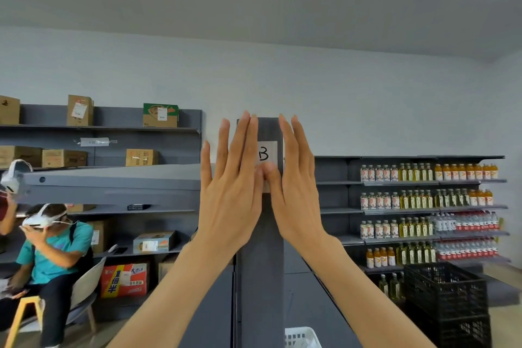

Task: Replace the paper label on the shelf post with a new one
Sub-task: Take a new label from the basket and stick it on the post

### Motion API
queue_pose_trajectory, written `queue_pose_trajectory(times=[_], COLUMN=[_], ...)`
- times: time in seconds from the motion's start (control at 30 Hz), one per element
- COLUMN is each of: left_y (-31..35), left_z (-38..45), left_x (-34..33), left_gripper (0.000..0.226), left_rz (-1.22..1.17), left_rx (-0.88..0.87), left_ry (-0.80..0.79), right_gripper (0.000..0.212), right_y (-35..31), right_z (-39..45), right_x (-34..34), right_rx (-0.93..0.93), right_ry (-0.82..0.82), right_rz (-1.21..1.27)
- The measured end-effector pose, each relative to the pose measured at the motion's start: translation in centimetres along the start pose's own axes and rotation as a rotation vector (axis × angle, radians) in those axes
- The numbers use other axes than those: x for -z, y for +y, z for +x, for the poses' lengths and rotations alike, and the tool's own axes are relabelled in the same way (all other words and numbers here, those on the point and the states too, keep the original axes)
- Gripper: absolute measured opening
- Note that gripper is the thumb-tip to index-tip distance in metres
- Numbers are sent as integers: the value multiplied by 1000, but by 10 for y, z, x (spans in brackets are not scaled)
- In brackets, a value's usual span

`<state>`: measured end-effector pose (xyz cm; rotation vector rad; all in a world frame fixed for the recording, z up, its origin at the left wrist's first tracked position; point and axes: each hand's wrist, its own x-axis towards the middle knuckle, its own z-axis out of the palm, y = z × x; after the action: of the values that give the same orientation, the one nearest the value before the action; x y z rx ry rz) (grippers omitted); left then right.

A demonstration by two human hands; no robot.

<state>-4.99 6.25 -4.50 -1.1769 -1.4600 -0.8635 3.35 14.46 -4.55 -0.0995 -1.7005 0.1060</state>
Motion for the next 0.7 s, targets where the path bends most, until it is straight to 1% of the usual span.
queue_pose_trajectory(times=[0.13,0.23,0.27,0.33,0.4,0.43,0.5,0.57,0.63,0.7], left_y=[-18,-30,-29,-23,-16,-14,-16,-19,-20,-18], left_z=[-7,-13,-15,-18,-25,-28,-32,-36,-37,-36], left_x=[0,3,4,5,1,-1,-3,-3,1,5], left_gripper=[55,58,58,59,58,58,59,59,59,58], left_rz=[119,133,125,110,128,146,181,198,172,124], left_rx=[-46,-2,6,-44,-136,-153,-128,-93,-87,-99], left_ry=[-53,-48,-41,-33,-61,-78,-107,-115,-113,-109], right_gripper=[57,57,57,63,71,73,75,76,76,72], right_y=[15,26,26,20,13,12,15,19,15,8], right_z=[-3,-9,-11,-17,-29,-35,-42,-44,-43,-40], right_x=[6,16,17,16,12,9,9,13,18,24], right_rx=[-53,-144,-140,-23,142,186,191,180,167,146], right_ry=[10,56,56,2,-133,-197,-271,-296,-303,-297], right_rz=[-17,-1,3,-25,-148,-216,-315,-393,-402,-363])
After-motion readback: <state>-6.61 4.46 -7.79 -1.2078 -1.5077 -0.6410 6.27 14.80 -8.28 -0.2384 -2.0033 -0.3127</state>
